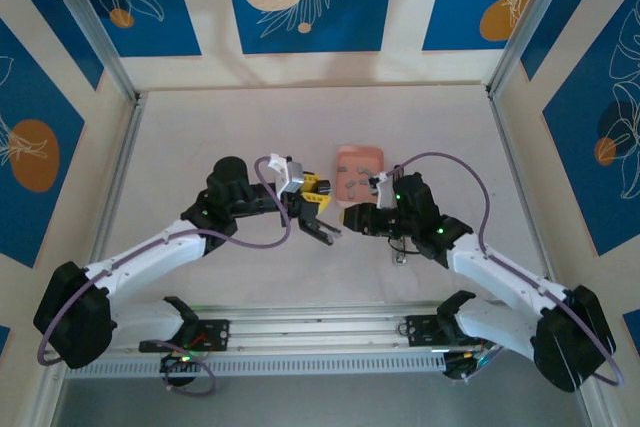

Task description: Load the staples into the stapler

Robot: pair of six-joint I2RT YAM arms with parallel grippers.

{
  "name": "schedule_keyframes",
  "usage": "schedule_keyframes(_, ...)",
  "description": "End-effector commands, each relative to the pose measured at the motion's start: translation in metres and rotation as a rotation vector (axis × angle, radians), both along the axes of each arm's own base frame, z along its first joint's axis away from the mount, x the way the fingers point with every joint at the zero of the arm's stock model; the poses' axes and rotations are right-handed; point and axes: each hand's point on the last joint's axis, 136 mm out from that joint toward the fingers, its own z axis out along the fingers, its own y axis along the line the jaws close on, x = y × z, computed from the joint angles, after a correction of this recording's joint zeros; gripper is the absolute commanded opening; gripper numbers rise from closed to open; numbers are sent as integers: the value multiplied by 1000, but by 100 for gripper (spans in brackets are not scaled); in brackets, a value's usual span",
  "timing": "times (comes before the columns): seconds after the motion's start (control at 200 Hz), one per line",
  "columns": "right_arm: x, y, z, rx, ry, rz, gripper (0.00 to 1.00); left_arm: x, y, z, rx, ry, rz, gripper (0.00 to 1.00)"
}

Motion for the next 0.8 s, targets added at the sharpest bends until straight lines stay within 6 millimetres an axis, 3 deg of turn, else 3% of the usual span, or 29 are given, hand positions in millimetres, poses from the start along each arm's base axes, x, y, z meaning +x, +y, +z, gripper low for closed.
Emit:
schedule_keyframes(0.0, 4, 19, 19, 67, -22, 59, 28, -14, -2, 50, -120, -111, -64, 4)
schedule_keyframes(0.325, -6, 33, -21, 17, 26, 65, 23, -13, -4, 79, -247, -96, -88, 4)
schedule_keyframes(0.505, -12, 44, -14, 35, -15, 100, 23, -10, -7, 85, -285, -99, -81, 4)
schedule_keyframes(0.795, -6, 32, 2, 0, -145, 75, 31, -3, 0, 80, -265, -108, 7, 4)
